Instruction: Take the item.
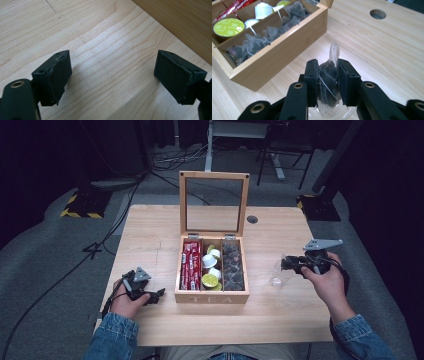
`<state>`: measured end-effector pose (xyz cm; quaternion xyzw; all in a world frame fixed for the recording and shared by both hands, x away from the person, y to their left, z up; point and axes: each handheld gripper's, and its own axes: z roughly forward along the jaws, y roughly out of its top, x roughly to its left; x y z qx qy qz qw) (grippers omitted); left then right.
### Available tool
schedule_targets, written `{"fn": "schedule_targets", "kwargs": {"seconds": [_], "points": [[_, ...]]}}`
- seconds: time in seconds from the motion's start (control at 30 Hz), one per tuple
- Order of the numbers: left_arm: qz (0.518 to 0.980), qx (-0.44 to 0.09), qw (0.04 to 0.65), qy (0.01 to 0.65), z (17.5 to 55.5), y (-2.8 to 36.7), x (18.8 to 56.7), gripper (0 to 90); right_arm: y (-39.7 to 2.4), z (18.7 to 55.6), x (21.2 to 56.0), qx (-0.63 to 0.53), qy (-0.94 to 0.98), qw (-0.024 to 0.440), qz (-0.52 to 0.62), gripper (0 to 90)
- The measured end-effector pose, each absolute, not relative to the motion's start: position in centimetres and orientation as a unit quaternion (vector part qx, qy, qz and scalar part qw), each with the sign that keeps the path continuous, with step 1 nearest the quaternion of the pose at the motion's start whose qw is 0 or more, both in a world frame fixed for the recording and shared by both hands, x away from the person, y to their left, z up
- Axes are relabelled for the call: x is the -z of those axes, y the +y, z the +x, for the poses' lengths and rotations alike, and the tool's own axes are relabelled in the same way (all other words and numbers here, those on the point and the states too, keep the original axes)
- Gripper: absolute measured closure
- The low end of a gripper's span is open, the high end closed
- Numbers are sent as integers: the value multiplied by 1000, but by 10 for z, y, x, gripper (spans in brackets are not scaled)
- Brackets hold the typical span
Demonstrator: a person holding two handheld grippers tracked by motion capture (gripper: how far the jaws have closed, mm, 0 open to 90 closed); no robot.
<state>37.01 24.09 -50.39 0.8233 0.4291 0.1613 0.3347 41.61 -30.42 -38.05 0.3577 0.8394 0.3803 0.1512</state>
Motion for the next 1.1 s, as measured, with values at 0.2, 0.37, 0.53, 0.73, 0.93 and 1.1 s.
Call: {"fn": "schedule_targets", "kwargs": {"seconds": [0.2,0.37,0.53,0.73,0.93,1.1], "points": [[823,-161,335,431,370,240,504,149,-304,416,387,-363,847,147,360,709],[822,-161,335,431,370,240,504,149,-303,418,393,-353,851,140,362,709],[823,-162,334,429,371,240,504,147,-301,419,398,-345,854,135,365,691],[823,-161,334,430,372,240,504,146,-300,418,399,-349,852,131,368,613],[823,-162,333,431,372,239,504,146,-300,416,393,-362,844,140,369,553],[822,-162,334,432,372,239,504,147,-296,420,386,-386,833,153,366,471]]}}
